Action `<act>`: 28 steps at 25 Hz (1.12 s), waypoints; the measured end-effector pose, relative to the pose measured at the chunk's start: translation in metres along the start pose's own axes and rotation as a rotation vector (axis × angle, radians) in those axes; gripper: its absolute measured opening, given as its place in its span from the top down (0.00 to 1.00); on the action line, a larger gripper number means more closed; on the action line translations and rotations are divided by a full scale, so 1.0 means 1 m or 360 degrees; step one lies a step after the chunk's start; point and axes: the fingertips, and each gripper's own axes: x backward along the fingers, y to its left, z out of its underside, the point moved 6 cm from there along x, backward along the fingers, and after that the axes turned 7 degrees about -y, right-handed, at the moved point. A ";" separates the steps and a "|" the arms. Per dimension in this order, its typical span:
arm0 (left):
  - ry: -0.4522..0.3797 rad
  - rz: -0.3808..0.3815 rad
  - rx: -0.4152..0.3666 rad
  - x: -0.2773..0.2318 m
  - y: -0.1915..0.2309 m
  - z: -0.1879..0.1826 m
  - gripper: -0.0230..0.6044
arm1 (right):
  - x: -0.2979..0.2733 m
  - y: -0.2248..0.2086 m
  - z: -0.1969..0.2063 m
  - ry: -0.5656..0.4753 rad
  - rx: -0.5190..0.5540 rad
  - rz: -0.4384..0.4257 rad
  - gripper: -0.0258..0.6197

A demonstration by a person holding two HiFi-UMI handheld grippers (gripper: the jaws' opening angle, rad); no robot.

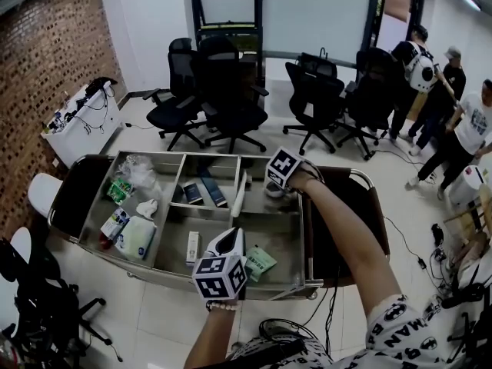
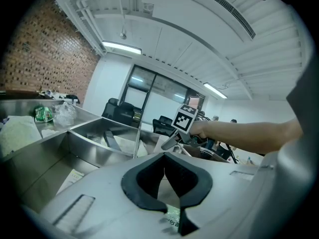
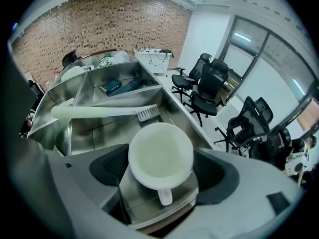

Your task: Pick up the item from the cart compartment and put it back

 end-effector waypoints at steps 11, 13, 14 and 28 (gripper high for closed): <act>-0.0062 0.0031 -0.0032 0.017 -0.002 0.000 0.96 | 0.080 -0.001 -0.028 -0.0552 -0.0137 -0.0001 0.31; -0.0102 0.0076 -0.0040 0.024 -0.006 -0.001 0.96 | 0.111 0.008 -0.023 -0.0805 -0.0281 -0.0074 0.31; -0.0123 0.0106 -0.0042 0.029 -0.008 -0.001 0.96 | 0.128 0.014 -0.017 -0.0926 -0.0348 -0.0098 0.35; -0.0164 0.0300 -0.0026 0.108 -0.032 0.047 0.96 | 0.248 0.203 0.164 -0.1565 -0.0864 0.0146 0.96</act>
